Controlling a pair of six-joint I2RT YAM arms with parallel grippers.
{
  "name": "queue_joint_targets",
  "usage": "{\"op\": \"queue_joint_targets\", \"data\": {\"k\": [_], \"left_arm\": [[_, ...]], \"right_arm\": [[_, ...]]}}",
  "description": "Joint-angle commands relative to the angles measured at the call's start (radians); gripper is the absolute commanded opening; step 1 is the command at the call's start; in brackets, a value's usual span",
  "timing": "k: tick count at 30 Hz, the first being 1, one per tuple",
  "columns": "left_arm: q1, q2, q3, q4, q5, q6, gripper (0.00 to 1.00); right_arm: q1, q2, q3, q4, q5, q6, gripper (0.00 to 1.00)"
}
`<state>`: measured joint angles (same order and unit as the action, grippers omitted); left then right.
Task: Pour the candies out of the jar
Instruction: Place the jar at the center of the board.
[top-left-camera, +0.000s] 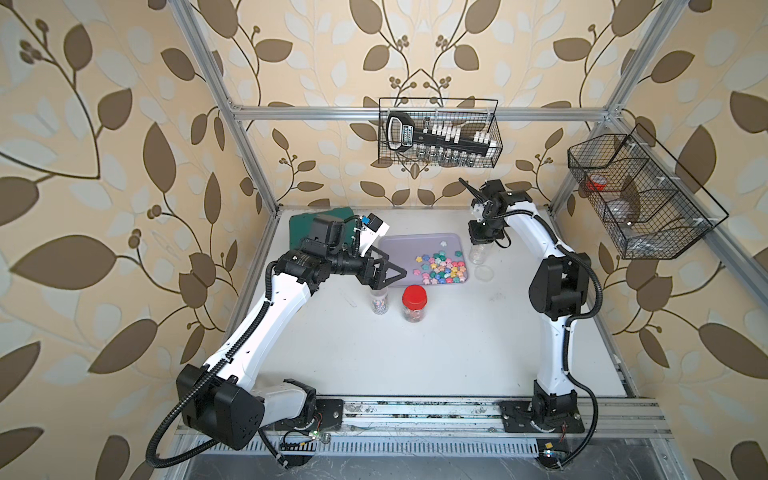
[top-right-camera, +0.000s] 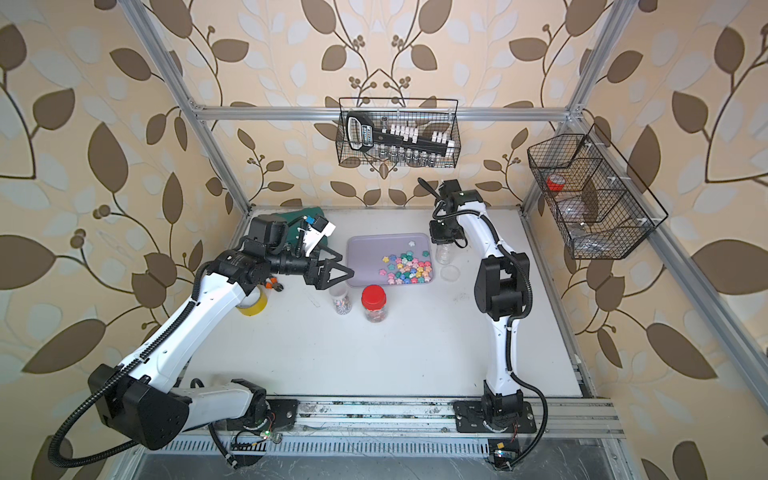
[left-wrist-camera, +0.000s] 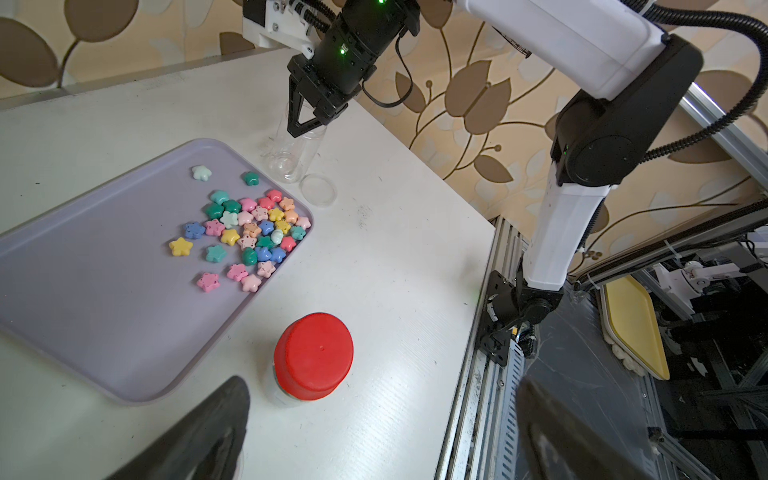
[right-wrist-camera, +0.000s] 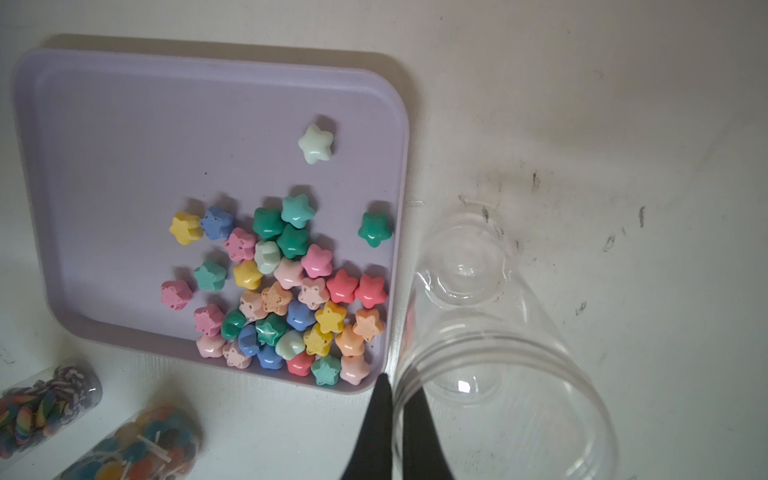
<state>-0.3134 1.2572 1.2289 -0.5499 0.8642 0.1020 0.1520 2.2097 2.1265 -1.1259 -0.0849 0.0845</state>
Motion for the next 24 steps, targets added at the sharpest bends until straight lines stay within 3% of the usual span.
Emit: {"op": "queue_joint_targets", "data": {"k": [1, 6, 9, 24], "left_arm": [[0.001, 0.006, 0.015, 0.012, 0.041, 0.011, 0.99], [0.0, 0.002, 0.002, 0.015, 0.045, 0.013, 0.99], [0.001, 0.005, -0.003, 0.017, 0.051, 0.012, 0.99], [0.001, 0.0, -0.002, 0.014, 0.065, 0.007, 0.99]], "right_arm": [[-0.003, 0.015, 0.004, 0.005, 0.01, -0.014, 0.0], [-0.005, 0.01, -0.013, 0.015, 0.012, -0.007, 0.0], [-0.005, 0.004, -0.02, 0.024, 0.007, -0.005, 0.09], [-0.005, -0.007, 0.013, 0.013, 0.056, -0.003, 0.16]]}}
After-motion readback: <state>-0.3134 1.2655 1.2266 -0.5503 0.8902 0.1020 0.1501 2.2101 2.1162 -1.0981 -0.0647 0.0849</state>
